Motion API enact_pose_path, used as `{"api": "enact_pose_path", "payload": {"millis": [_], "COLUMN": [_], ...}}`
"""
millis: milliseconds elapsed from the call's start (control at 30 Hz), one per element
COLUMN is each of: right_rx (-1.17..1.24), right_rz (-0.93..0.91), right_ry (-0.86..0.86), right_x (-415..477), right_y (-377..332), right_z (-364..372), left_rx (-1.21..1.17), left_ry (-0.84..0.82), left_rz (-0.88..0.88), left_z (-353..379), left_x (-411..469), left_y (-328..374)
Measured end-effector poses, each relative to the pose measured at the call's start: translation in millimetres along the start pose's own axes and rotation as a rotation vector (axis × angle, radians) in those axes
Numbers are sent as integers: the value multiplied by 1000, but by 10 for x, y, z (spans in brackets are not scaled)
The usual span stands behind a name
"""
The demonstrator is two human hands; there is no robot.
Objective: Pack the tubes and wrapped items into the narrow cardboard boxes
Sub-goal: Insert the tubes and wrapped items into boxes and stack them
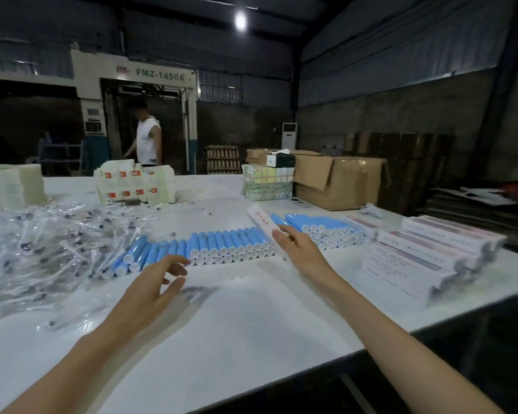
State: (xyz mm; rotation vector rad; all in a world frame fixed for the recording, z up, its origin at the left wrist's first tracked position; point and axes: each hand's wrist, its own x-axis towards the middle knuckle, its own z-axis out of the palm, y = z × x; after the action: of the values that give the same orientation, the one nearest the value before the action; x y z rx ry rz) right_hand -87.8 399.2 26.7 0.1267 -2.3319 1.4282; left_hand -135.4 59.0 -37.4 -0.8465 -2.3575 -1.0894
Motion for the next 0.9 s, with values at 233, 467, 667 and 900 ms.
{"api": "enact_pose_path", "payload": {"millis": [233, 467, 667, 900], "right_rx": [-980, -1428, -1451, -1527], "right_rz": [16, 191, 227, 163], "right_ry": [381, 357, 323, 408], "right_x": [64, -246, -360, -363], "right_y": [361, 464, 572, 566], "right_z": [-1826, -2616, -2683, -2483], "left_rx": [44, 102, 128, 204], "left_ry": [-1, -13, -6, 32], "left_rz": [55, 107, 98, 48], "left_z": [2, -10, -16, -45], "left_x": [4, 31, 46, 46], "left_y": [-12, -33, -98, -92]}}
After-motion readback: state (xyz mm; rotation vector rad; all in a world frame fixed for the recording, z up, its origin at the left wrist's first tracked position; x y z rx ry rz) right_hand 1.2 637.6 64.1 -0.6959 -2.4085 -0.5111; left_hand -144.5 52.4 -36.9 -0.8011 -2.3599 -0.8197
